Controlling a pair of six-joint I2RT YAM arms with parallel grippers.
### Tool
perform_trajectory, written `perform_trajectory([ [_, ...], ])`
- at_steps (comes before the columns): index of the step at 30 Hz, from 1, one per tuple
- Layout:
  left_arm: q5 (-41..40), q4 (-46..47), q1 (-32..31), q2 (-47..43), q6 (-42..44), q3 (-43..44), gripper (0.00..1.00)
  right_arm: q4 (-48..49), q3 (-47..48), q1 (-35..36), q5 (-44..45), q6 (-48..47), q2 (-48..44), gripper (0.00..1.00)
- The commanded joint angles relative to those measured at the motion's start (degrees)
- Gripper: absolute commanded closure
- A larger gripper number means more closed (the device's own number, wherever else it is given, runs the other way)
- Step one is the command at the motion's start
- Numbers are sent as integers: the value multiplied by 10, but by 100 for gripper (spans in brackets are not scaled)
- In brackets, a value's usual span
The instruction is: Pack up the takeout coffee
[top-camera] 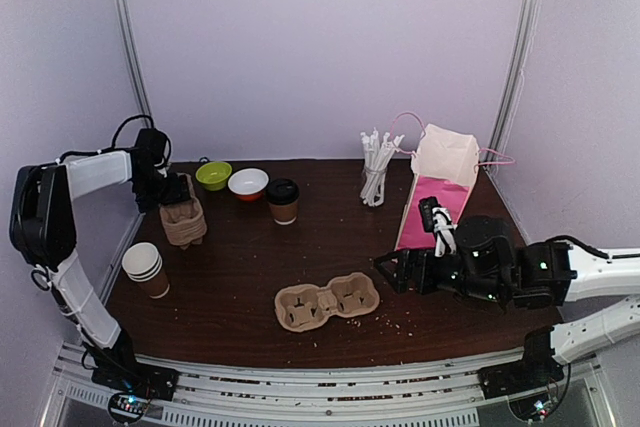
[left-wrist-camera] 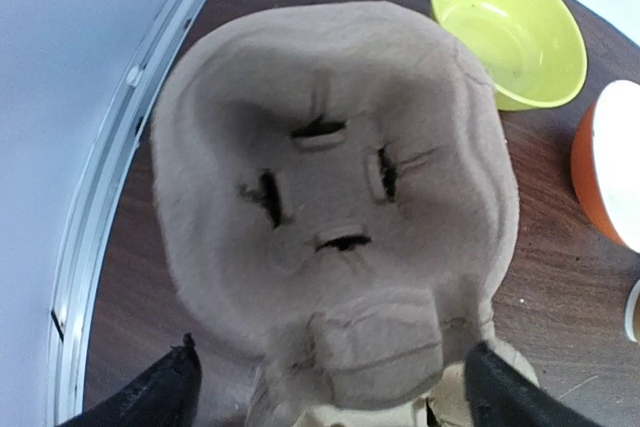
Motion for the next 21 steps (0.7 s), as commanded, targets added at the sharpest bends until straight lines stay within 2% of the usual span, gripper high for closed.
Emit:
perform_trajectory([
  [1,33,-18,2,-74,30,10,2,-4,38,0,-18,-21,9,5],
  [5,67,-25,-13,-148,30,1,2,-23,70,0,-23,-37,20,5],
  [9,63,-34,-72,-232,24,-4,2,-77,139,1,-11,-67,34,5],
  [15,36,14,-160,-327,23,-37,2,-251,333,-2,111,-138,89,5],
  [21,-28,75,-164,-352,55,-60,2,-392,527,-72,208,-157,153,5],
])
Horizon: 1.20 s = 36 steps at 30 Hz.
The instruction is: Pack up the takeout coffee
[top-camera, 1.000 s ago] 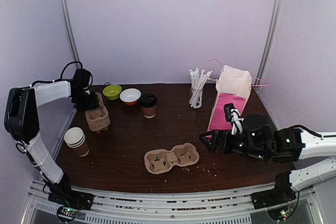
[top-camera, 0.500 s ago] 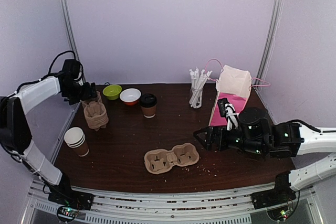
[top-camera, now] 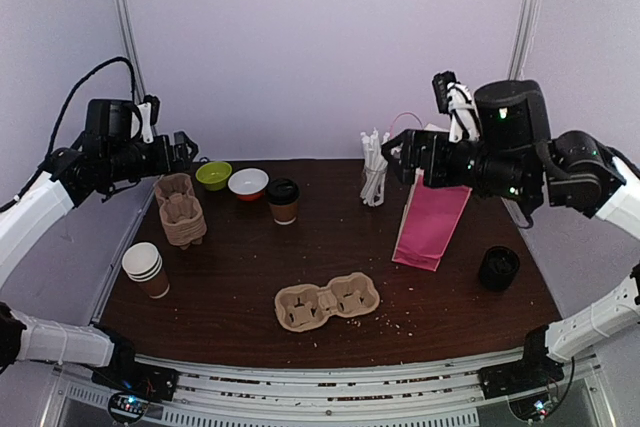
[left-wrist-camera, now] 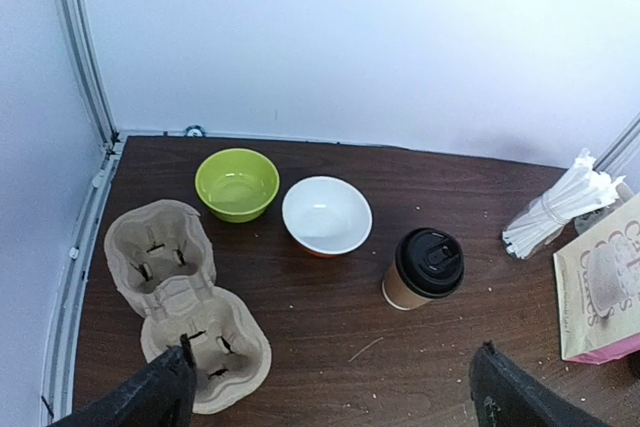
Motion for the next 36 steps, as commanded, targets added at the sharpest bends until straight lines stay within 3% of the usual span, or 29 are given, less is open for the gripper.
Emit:
perform_trajectory([
  [1,-52,92,1,-2,31,-15,2,-149,113,-61,110,-24,32,6],
  [5,-13,165,2,17,20,-13,2,-194,166,-146,99,-7,45,7],
  [12,86,225,1,80,-4,-9,2,-212,152,-336,-28,-7,75,12],
  [18,98,258,1,89,-9,-81,2,-167,143,-450,-110,-16,131,16],
  [26,106,259,1,89,-15,-101,3,-137,162,-518,-165,-21,225,23],
  [36,110,256,1,83,-18,-100,7,-154,173,-527,-186,-43,274,50],
])
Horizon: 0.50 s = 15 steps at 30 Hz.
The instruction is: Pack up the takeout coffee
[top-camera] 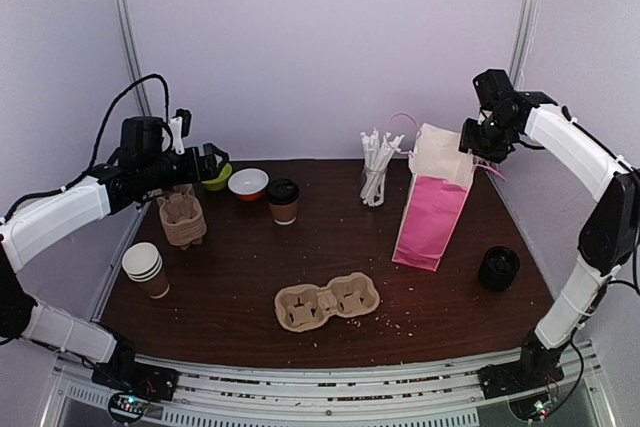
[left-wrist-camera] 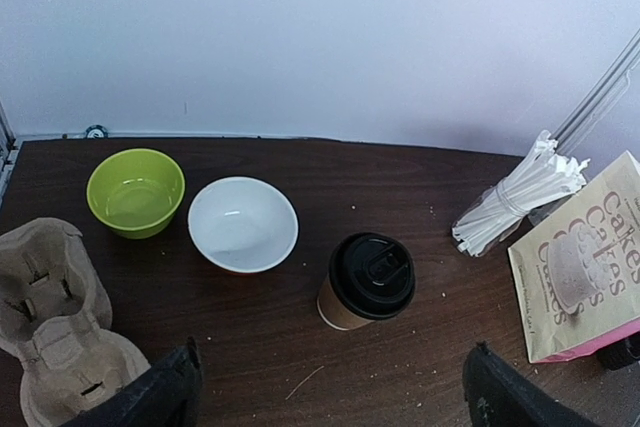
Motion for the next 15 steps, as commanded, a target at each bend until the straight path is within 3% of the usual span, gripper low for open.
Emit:
perform_trajectory([
  [1,7,35,1,-10,-5,-6,7,-9,15,-3,-17,-16,2,54],
  [11,-11,30,1,-11,-4,-7,8,-22,22,-2,-26,-29,-20,97],
  [15,-23,28,1,-12,0,-5,9,-36,45,1,-46,-26,-36,100],
])
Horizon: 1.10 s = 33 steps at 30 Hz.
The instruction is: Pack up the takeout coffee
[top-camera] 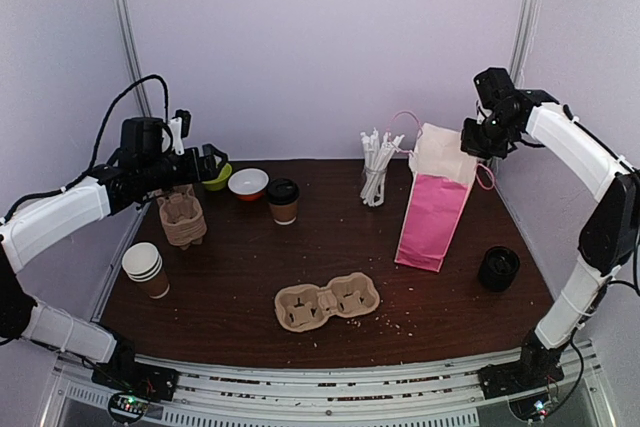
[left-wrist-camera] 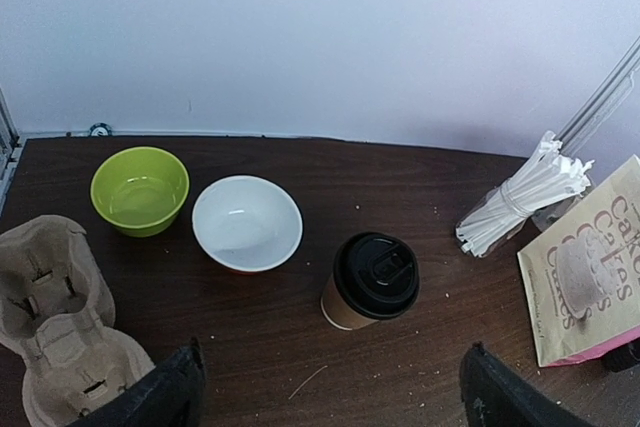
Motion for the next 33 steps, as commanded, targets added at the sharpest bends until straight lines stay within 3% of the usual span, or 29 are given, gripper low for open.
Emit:
perform_trajectory([
  [1,-26,25,1,-13,1,-2,9,-29,48,5,-25,0,-38,100],
  [8,-134,-10,1,-51,6,15,3,-94,168,68,-25,3,-39,100],
  [14,-125,-8,1,-132,5,-4,2,-88,221,143,-54,30,-46,100],
  [26,-200,-128,1,-305,-38,-26,3,87,200,325,-104,122,-21,100],
  [33,-202,-183,1,-359,-46,-11,4,184,176,409,-111,165,23,100],
])
